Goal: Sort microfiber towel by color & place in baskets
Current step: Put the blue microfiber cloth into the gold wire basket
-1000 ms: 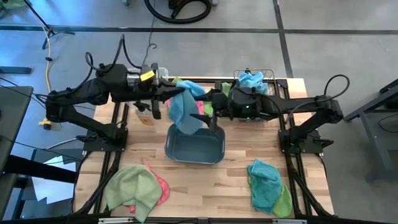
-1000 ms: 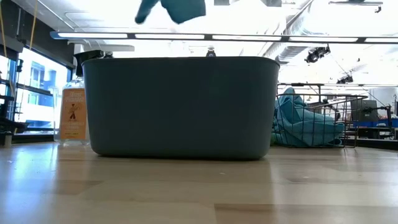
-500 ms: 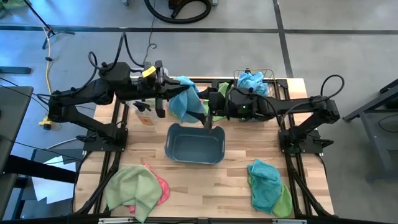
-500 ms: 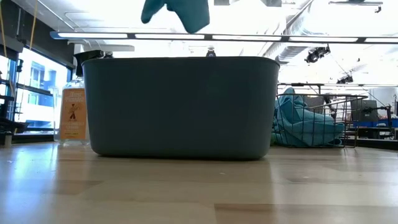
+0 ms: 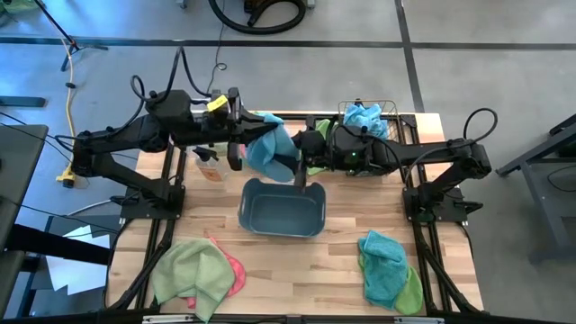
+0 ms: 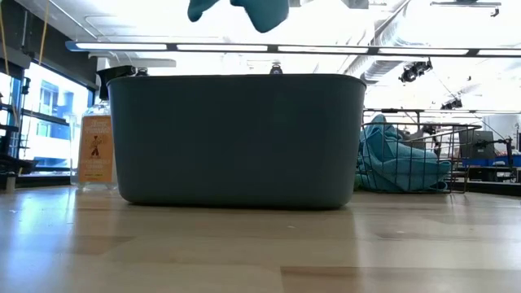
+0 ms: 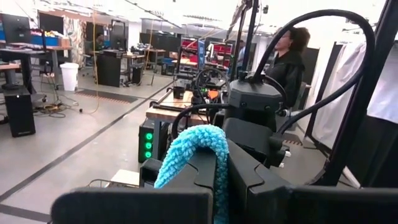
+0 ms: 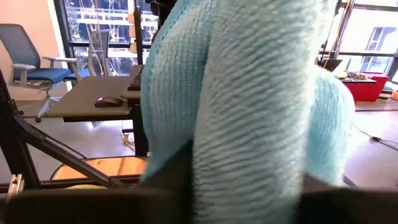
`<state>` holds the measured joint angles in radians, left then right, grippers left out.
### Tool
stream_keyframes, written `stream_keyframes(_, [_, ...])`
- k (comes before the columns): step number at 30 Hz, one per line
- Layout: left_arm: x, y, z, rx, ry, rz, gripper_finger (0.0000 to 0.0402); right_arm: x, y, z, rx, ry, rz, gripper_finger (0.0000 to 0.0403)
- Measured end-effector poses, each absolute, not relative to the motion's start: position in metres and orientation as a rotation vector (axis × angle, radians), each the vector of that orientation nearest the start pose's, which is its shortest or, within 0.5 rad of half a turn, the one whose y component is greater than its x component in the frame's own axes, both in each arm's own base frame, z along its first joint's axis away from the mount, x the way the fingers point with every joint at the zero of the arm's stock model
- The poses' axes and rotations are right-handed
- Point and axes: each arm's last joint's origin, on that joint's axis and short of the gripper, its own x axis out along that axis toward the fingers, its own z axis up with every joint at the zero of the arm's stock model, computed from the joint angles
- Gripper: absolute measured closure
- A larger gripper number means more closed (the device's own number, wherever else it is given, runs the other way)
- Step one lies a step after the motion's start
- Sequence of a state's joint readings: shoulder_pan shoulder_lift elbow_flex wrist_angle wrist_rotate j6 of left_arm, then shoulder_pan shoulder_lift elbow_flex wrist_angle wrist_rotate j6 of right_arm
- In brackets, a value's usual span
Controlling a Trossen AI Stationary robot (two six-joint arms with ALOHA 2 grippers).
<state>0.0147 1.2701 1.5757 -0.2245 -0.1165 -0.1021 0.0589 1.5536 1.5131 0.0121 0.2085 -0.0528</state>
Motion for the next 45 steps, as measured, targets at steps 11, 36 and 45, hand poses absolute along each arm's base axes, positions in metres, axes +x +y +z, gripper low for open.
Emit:
stream_keyframes(11, [0.254, 0.007, 0.493, -0.148, -0.078, 0.123, 0.0316, 0.359, 0.016, 0.415, -0.037, 0.024, -0.135, 0.0396])
stream_keyframes(36, [0.166, 0.007, 0.452, -0.228, 0.217, 0.199, 0.0174, 0.233, -0.008, 0.421, -0.049, 0.497, -0.418, 0.0402])
stream_keyframes(45, [0.185, 0.007, 0.385, -0.351, 0.123, 0.18, 0.0174, 0.169, -0.006, 0.352, 0.152, 0.569, -0.568, 0.0403])
